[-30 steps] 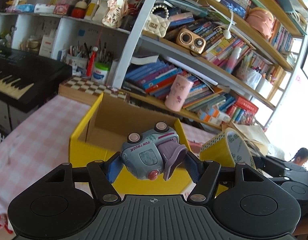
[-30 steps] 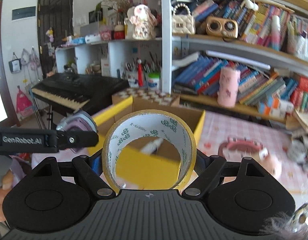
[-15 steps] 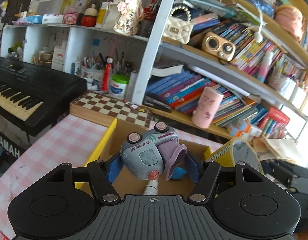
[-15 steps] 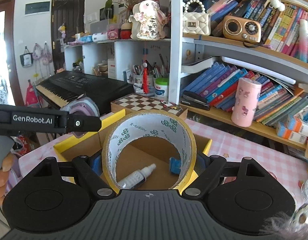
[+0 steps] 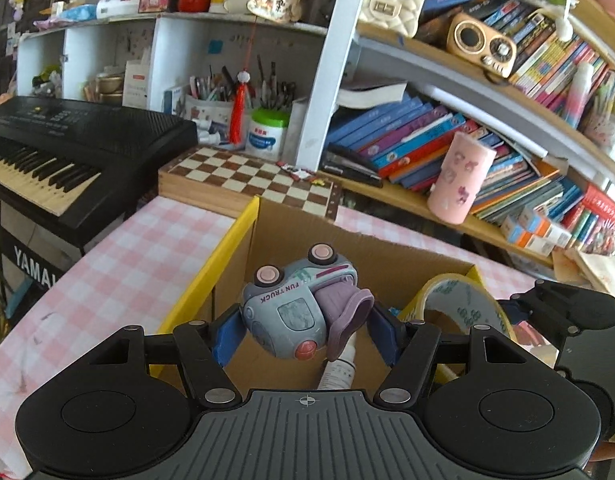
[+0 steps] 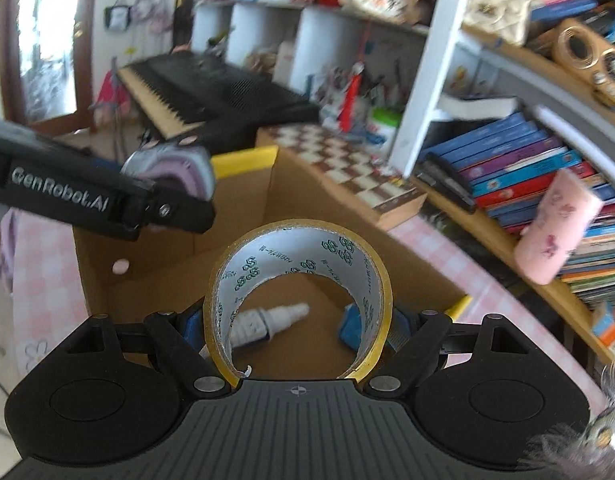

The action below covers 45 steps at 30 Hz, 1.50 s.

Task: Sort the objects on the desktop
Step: 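Lower both held items into the yellow box and open both tools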

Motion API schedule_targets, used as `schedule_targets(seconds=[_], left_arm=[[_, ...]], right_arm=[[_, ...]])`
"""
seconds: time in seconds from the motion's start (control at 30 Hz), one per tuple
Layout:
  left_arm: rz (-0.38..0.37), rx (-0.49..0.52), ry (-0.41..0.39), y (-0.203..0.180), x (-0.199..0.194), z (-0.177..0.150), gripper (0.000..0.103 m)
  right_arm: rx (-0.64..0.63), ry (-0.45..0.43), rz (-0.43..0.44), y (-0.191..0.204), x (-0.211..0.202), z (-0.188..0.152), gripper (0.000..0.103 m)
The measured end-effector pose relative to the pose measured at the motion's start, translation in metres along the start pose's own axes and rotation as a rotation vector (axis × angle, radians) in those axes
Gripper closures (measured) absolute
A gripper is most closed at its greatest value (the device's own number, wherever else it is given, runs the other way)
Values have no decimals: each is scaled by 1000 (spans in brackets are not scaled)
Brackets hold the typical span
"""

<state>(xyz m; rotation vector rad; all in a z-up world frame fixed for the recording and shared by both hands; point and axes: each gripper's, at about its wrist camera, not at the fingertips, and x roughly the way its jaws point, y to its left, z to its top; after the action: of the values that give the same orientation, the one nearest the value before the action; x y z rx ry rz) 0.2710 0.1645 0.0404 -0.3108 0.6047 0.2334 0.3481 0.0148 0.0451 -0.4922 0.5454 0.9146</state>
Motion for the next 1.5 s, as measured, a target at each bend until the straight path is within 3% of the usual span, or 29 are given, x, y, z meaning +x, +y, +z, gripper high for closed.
schedule_targets(seconds=[0.6,0.77,1.07,1.5], left_arm=[[13,101,155,-22,46,-8,37],[19,105,188,-22,53,-9,37],[19,124,244,-26,62,-19,36],[20,122,223,-26,60,-20,35]], right_arm=[[-149,157,73,-9,42,-10,22],[-182,167,81,-9,46,-9,22],[-323,202,39,1,52,-16,22],[-341,211,24,1,54,-16,22]])
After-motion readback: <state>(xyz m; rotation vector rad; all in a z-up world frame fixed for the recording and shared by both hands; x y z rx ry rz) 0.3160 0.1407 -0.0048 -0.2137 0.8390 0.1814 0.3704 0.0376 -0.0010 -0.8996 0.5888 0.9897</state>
